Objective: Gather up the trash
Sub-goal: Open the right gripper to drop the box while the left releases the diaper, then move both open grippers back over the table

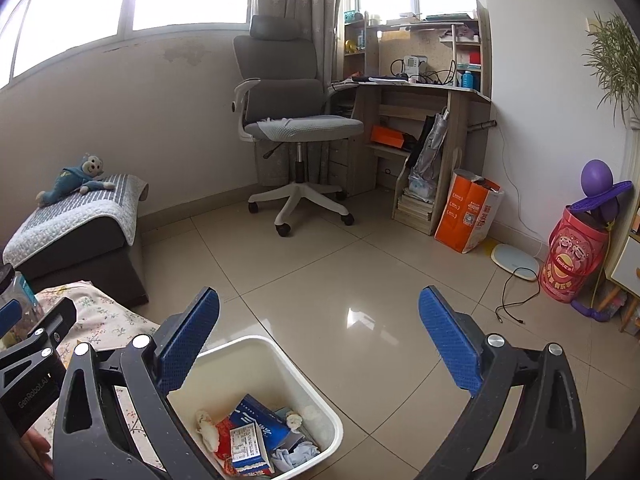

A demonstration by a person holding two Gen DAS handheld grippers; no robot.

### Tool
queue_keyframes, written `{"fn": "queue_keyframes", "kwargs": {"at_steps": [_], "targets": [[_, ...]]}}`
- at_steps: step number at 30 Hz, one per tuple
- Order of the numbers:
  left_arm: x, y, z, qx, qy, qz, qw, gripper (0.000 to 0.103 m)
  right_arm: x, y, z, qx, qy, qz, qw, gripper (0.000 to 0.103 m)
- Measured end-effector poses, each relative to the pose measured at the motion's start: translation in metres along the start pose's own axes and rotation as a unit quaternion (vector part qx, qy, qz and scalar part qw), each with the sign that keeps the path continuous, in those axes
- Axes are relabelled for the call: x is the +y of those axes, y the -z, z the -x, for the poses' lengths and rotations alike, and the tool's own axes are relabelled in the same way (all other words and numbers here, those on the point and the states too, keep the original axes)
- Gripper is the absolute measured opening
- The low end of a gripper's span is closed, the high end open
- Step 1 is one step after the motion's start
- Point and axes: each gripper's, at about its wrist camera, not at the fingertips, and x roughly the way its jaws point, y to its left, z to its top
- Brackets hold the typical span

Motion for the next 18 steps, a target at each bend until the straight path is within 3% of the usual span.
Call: {"fn": "queue_keyframes", "kwargs": {"at_steps": [6,18], "targets": [[0.031,-0.005,0.024,-0.037,-0.057,-0.001,0.9977,0.094,0.033,-0.002,0.013,-0.011,-0.03,0.011,0.999,0.096],[0.118,-0.002,0.046,-0.038,-0.124,0.034,0.991,0.094,0.116,0.0,0.033,-0.019,-0.1,0.034,0.994,0.096]]}}
